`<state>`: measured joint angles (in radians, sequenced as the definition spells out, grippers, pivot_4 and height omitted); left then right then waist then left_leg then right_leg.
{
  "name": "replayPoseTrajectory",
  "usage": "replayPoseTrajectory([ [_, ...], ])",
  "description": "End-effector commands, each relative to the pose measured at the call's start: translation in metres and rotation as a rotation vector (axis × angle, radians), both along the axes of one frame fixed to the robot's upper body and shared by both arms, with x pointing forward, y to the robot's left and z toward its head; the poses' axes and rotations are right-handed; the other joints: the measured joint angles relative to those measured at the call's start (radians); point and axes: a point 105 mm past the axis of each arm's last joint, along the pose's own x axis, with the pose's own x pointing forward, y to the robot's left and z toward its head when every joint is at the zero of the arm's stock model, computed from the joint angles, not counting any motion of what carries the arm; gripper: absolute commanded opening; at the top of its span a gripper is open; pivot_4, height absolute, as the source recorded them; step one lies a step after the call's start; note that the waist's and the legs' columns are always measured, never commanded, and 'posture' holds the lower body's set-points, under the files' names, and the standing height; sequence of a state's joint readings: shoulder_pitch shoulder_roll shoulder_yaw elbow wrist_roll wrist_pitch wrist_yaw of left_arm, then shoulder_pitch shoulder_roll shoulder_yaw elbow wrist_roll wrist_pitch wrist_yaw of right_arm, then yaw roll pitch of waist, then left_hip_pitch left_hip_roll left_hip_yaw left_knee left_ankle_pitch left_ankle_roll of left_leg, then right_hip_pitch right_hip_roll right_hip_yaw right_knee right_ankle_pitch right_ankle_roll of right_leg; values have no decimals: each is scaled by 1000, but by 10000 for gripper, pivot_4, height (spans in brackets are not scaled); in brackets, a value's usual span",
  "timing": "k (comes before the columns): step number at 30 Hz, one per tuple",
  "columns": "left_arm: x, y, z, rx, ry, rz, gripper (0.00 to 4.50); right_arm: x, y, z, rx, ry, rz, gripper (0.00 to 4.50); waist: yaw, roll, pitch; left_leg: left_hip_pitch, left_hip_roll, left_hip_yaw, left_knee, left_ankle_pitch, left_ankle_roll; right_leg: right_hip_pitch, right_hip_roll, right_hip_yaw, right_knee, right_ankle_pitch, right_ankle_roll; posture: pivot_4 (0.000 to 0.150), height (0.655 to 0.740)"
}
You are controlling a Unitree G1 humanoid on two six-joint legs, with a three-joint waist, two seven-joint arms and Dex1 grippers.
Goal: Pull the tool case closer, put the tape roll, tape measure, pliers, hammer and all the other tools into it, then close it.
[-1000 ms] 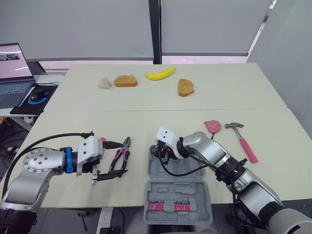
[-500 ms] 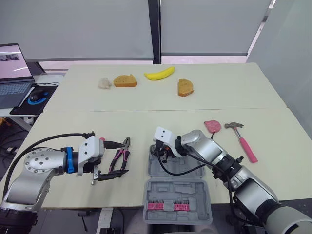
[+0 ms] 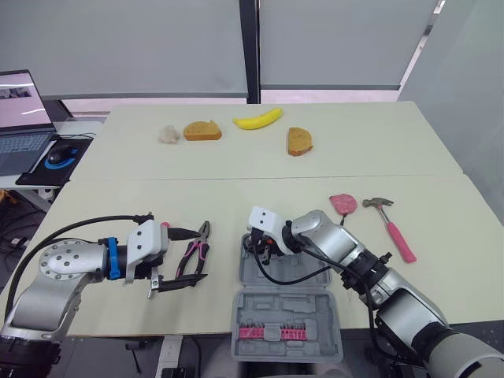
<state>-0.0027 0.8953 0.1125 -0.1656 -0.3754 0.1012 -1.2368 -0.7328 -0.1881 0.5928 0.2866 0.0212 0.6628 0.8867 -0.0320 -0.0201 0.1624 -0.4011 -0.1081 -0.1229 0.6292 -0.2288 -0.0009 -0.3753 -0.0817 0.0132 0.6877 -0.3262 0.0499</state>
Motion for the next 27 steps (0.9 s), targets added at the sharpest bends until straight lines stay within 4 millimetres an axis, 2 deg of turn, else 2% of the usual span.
replayPoseTrajectory([
  [1, -2, -3, 3, 3, -20, -20, 45000, 0, 7, 24, 74, -38, 24, 13975, 0, 0, 0, 0, 0, 0, 0, 0, 0, 0, 0, 0, 0, 0, 0, 1500, 7400],
  [8, -1, -4, 4, -3, -21, -12, 45000, -12, 2, 45, 149, -97, 82, 29940, 0, 0, 0, 0, 0, 0, 0, 0, 0, 0, 0, 0, 0, 0, 0, 1500, 7400],
  [14, -1, -4, 5, -4, -17, -11, 45000, -15, -4, 32, 150, -194, 97, 29940, 0, 0, 0, 0, 0, 0, 0, 0, 0, 0, 0, 0, 0, 0, 0, 1500, 7400],
  [17, -1, -4, 5, -3, -15, -13, 45000, -14, -3, 29, 160, -213, 77, 25381, -1, 0, 0, 0, 0, 0, 0, 0, 0, 0, 0, 0, 0, 0, 0, 1500, 7400],
  [27, 0, -3, 5, 1, -15, -15, 45000, -10, -2, 22, 165, -227, 59, 3318, 0, 0, 0, 0, 1, 0, 0, 0, 0, 0, 1, 1, 0, 0, 0, 1500, 7400],
])
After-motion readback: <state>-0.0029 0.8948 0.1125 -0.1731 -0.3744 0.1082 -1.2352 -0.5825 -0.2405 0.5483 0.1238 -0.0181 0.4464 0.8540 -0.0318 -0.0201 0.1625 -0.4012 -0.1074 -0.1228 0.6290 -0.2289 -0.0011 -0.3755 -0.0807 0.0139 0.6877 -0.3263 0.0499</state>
